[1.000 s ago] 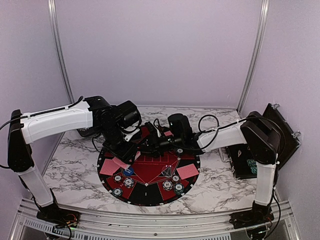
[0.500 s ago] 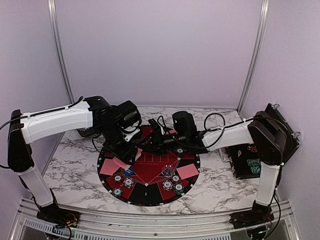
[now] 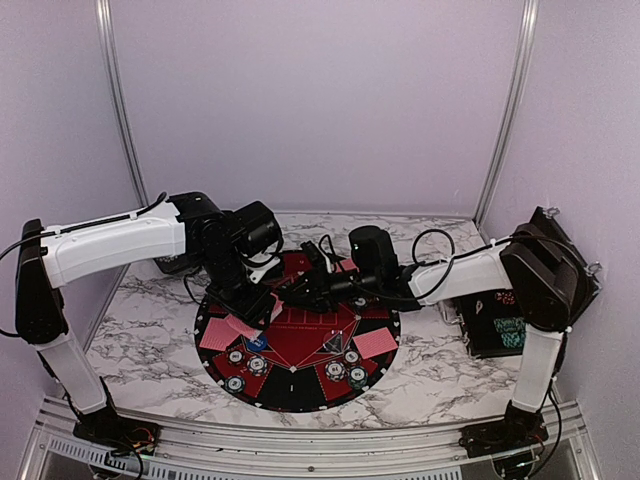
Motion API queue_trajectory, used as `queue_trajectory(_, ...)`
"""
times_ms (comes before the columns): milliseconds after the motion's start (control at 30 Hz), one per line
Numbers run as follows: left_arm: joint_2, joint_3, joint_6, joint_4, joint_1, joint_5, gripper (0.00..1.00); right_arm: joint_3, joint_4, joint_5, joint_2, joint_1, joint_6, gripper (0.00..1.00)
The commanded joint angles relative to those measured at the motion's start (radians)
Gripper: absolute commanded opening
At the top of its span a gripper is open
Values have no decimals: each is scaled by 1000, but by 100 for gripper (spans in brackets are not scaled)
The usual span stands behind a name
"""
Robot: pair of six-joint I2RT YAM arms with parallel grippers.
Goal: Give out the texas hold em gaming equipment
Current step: Pick up the poker card from the face-down deck piles.
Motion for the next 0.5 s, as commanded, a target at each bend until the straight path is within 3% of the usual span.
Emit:
queue_trajectory(0, -5, 11, -4, -12, -2, 11, 53, -2, 36, 10, -41, 6, 6, 24)
queue_trajectory(467, 2, 12, 1, -14, -3, 12, 53, 20, 37, 9, -27, 16, 9, 15)
